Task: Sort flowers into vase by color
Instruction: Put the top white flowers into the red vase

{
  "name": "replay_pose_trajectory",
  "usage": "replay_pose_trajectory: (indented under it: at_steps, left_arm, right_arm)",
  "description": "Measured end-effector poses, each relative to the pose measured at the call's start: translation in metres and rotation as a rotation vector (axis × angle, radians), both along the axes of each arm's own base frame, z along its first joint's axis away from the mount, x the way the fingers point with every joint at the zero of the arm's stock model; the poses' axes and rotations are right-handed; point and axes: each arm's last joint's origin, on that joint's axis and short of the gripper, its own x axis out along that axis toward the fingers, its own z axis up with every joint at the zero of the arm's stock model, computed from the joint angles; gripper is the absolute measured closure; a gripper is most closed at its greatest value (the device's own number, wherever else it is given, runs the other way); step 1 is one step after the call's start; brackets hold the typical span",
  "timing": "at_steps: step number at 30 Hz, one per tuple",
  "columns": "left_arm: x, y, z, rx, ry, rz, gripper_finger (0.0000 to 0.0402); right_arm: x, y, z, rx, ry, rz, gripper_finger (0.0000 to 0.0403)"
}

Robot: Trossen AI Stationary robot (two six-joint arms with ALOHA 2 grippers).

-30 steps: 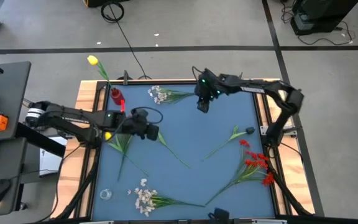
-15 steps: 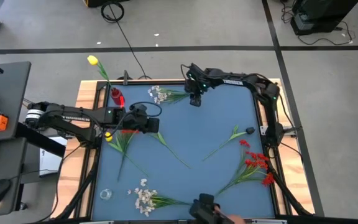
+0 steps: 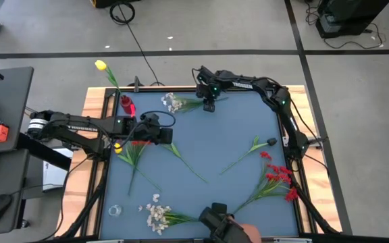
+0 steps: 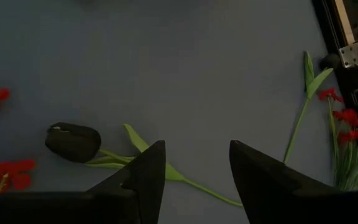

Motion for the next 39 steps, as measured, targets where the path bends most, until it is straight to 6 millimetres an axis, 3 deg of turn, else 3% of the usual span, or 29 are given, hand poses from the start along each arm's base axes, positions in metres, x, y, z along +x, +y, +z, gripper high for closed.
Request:
replay_pose_trajectory:
  at_steps: [4,11,19,26,30,36,39]
  left_arm:
    - [0.000,0.001,0.000,0.002,0.005,0.002,0.0219]
    - [-0.001,0.006,0.000,0.008,0.009,0.022,0.0219]
    - [-0.001,0.007,0.000,0.009,0.006,0.031,0.0219]
    - [0.006,0.005,0.007,0.088,-0.065,-0.057,0.0219]
    - [0.009,0.005,0.013,0.145,-0.107,-0.103,0.0218]
    - [0.009,0.007,0.023,0.236,-0.162,-0.119,0.0209]
    - [0.005,0.008,0.029,0.282,-0.182,-0.115,0.0187]
  right_arm:
    - [-0.003,0.002,-0.002,0.017,0.017,0.000,0.0278]
    - [-0.007,0.006,-0.002,0.061,0.057,-0.032,0.0387]
    - [-0.016,0.007,0.006,0.319,-0.027,-0.252,0.0395]
    - [-0.019,0.012,0.054,0.442,-0.206,-0.317,0.0395]
    - [-0.019,0.023,0.094,0.460,-0.330,-0.298,0.0395]
    - [-0.020,0.055,0.145,0.434,-0.550,-0.229,0.0396]
    - [-0.024,0.077,0.160,0.418,-0.661,-0.187,0.0396]
